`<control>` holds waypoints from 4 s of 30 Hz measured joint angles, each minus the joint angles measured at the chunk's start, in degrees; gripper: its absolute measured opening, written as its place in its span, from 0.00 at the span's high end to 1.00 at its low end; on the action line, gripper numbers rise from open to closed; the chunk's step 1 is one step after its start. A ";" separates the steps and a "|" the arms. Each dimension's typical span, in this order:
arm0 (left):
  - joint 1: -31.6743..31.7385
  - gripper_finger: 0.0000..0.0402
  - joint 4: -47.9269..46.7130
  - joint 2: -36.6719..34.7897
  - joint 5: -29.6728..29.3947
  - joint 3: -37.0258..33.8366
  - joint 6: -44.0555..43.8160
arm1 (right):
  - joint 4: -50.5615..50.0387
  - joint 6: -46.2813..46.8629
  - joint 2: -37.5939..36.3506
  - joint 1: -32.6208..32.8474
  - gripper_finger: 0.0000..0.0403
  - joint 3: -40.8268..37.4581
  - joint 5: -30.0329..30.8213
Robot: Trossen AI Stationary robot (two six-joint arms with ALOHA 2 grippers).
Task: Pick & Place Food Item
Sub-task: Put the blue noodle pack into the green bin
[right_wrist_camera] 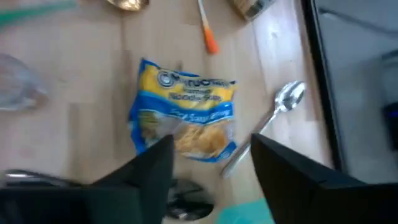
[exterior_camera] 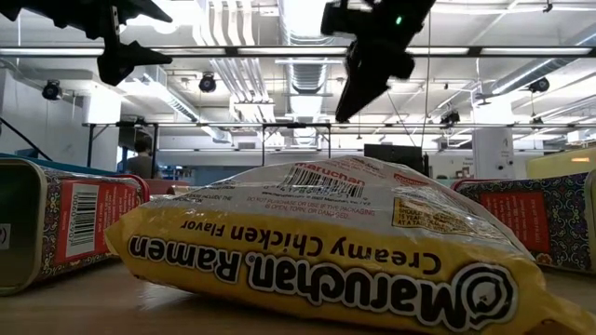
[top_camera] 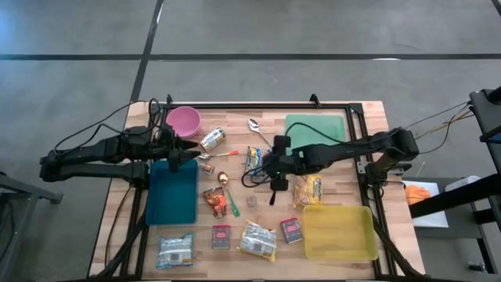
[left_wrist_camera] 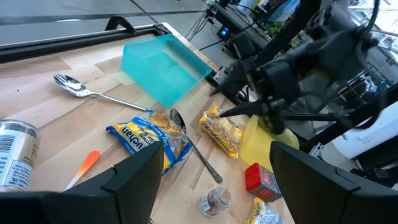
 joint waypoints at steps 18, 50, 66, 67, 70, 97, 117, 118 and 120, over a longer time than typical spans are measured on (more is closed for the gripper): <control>0.00 0.26 -0.59 0.00 0.01 -0.01 -0.90 | 7.20 -28.07 11.20 -0.20 0.52 -0.03 -10.64; 0.00 0.26 -2.95 0.00 0.01 -0.01 -1.09 | 4.37 -21.22 12.52 -0.21 0.98 -0.27 0.82; 0.00 0.26 -2.71 -0.02 0.00 -0.01 -1.33 | 2.06 5.29 -6.65 -7.86 0.98 -0.26 1.51; 0.00 0.26 -2.72 0.00 0.01 -0.01 -1.33 | 1.30 5.78 -7.80 -8.69 0.98 -0.25 2.59; 0.00 0.26 -2.71 -0.01 0.01 -0.01 -1.33 | -0.42 6.16 -11.01 -11.46 0.98 -0.25 4.15; 0.01 0.26 -2.94 -0.01 -0.86 -0.01 -1.32 | -15.81 7.22 -20.65 -25.01 0.98 -14.92 0.85; 0.00 0.26 -2.95 -0.01 -0.86 -0.01 -1.33 | -9.76 7.72 -20.56 -24.95 0.98 -24.05 -1.00; 0.00 0.26 -2.94 0.00 -0.86 -0.01 -1.32 | -9.76 7.93 -20.56 -24.95 0.98 -24.05 -2.02; 0.01 0.26 -2.95 -0.01 -0.86 -0.01 -1.32 | -9.84 8.14 -20.56 -24.95 0.97 -23.86 -4.11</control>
